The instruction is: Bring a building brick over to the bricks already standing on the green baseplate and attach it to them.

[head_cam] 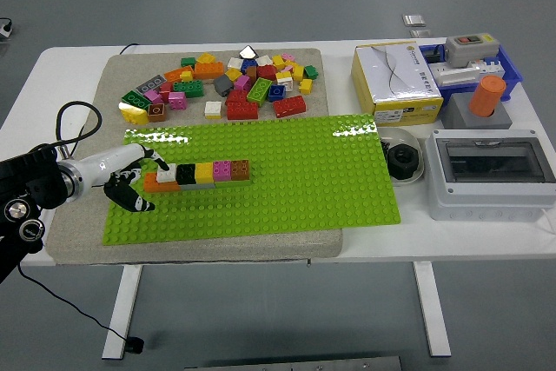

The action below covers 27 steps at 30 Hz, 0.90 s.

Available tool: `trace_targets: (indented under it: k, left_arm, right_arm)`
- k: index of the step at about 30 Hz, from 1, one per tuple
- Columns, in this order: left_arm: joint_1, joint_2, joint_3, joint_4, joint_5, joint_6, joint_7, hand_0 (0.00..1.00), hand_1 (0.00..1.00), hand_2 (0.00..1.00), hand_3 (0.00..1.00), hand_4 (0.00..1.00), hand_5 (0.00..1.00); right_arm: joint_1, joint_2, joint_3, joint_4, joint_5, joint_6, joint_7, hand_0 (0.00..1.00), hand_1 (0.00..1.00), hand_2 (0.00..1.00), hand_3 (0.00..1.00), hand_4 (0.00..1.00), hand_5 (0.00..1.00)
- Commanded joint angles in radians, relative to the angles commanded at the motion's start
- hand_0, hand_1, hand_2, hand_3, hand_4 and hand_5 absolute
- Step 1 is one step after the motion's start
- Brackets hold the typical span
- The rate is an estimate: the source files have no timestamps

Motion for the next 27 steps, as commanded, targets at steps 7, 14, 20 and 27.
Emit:
trace_targets:
  k: [7, 14, 20, 27]
  left_arm:
    - [-0.007, -0.007, 0.012, 0.022, 0.008, 0.005, -0.005, 0.139, 0.002, 0.051, 0.767, 0.869, 0.002]
    - [-0.01, -0.025, 0.029, 0.043, 0.023, 0.013, -0.012, 0.142, 0.002, 0.051, 0.764, 0.868, 0.002]
    - [-0.009, -0.039, 0.037, 0.057, 0.038, 0.02, -0.015, 0.139, 0.002, 0.051, 0.762, 0.866, 0.002]
    - [-0.012, -0.04, 0.04, 0.06, 0.042, 0.024, -0.019, 0.14, 0.002, 0.052, 0.759, 0.863, 0.002]
  right_arm:
    - [0.001, 0.0, 0.0, 0.0, 0.0, 0.001, 0.0, 0.632, 0.412, 0.525, 0.705, 0.695, 0.89]
    - [0.001, 0.002, 0.0, 0.0, 0.002, 0.002, 0.001, 0.631, 0.411, 0.524, 0.705, 0.694, 0.887]
    - [0.001, 0.002, -0.001, 0.0, 0.004, 0.003, 0.001, 0.632, 0.412, 0.525, 0.704, 0.695, 0.888]
    - [0.001, 0.002, -0.001, 0.0, 0.005, 0.004, 0.001, 0.632, 0.411, 0.525, 0.702, 0.695, 0.887]
